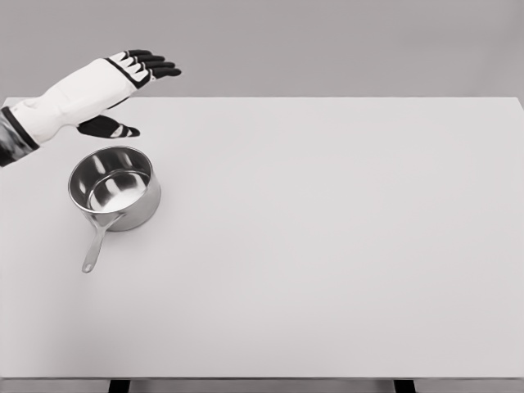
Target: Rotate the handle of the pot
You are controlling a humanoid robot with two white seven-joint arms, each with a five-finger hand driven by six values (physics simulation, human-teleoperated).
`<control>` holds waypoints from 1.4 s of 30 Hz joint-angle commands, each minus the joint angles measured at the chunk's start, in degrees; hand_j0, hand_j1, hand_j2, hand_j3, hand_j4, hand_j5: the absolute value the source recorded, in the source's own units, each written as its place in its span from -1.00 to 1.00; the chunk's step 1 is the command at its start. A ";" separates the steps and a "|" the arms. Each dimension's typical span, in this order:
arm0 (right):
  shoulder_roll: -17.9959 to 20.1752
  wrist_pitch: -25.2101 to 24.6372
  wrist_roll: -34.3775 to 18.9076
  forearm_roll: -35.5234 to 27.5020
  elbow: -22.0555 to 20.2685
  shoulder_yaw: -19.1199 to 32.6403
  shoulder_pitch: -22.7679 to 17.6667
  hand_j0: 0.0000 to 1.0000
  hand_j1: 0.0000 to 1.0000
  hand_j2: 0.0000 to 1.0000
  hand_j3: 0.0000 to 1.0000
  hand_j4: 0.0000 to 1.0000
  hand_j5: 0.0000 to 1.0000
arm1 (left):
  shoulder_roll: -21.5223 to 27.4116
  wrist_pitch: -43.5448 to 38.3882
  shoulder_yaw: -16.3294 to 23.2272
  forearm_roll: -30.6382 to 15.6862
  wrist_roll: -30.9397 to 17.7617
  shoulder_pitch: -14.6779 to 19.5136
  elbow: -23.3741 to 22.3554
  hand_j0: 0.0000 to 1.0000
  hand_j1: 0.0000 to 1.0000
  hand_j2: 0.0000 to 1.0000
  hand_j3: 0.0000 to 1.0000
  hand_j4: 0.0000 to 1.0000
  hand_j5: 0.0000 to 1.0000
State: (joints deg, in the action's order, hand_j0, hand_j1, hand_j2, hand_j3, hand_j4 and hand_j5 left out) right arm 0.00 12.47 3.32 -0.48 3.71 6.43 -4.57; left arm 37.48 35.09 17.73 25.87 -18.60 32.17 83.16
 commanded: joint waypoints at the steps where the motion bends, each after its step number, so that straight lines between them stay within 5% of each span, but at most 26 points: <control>1: 0.00 0.01 0.55 0.04 -0.01 -0.02 0.00 1.00 1.00 1.00 1.00 1.00 1.00 | 0.76 -0.09 -0.06 -0.38 -0.12 0.00 -0.28 1.00 1.00 1.00 1.00 1.00 1.00; 7: 0.00 -0.08 0.37 -0.31 -0.01 0.07 -0.09 1.00 1.00 1.00 1.00 1.00 1.00 | 0.67 -0.09 0.11 -0.99 -0.12 0.09 0.77 1.00 1.00 1.00 1.00 1.00 1.00; 10: 0.00 -0.08 0.37 -0.31 0.07 0.07 -0.09 1.00 1.00 1.00 1.00 1.00 1.00 | 2.78 -0.09 0.29 -1.08 -0.03 -4.03 12.01 1.00 1.00 1.00 1.00 1.00 1.00; 11: 0.00 -0.08 0.37 -0.31 0.07 0.07 -0.09 1.00 1.00 1.00 1.00 1.00 1.00 | 2.69 -0.09 0.64 -0.73 -0.03 -5.80 12.37 1.00 1.00 1.00 1.00 1.00 1.00; 14: 0.00 -0.08 0.37 -0.31 0.07 0.07 -0.09 1.00 1.00 1.00 1.00 1.00 1.00 | 2.69 -0.09 1.43 1.11 -0.03 -10.89 12.55 1.00 1.00 1.00 1.00 1.00 1.00; 18: 0.00 -0.08 0.37 -0.31 0.07 -0.02 -0.09 1.00 1.00 1.00 1.00 1.00 1.00 | 2.69 -0.09 2.66 2.52 -0.03 -13.62 12.37 1.00 1.00 1.00 1.00 1.00 1.00; 32: 0.00 -0.08 0.37 -0.31 0.07 -0.02 -0.09 1.00 1.00 1.00 1.00 1.00 1.00 | 2.69 -0.09 1.61 5.77 0.14 -18.11 12.02 1.00 1.00 1.00 1.00 1.00 1.00; 42: 0.00 -0.08 0.37 -0.22 0.07 -0.02 -0.09 1.00 1.00 1.00 1.00 1.00 1.00 | 4.89 -0.09 -3.67 5.60 0.49 -23.64 12.64 1.00 1.00 1.00 1.00 1.00 1.00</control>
State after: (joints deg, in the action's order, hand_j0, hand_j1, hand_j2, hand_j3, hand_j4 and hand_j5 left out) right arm 0.00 12.39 3.70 -0.75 3.78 6.42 -4.66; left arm 41.94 35.09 14.75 31.91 -18.19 8.44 95.76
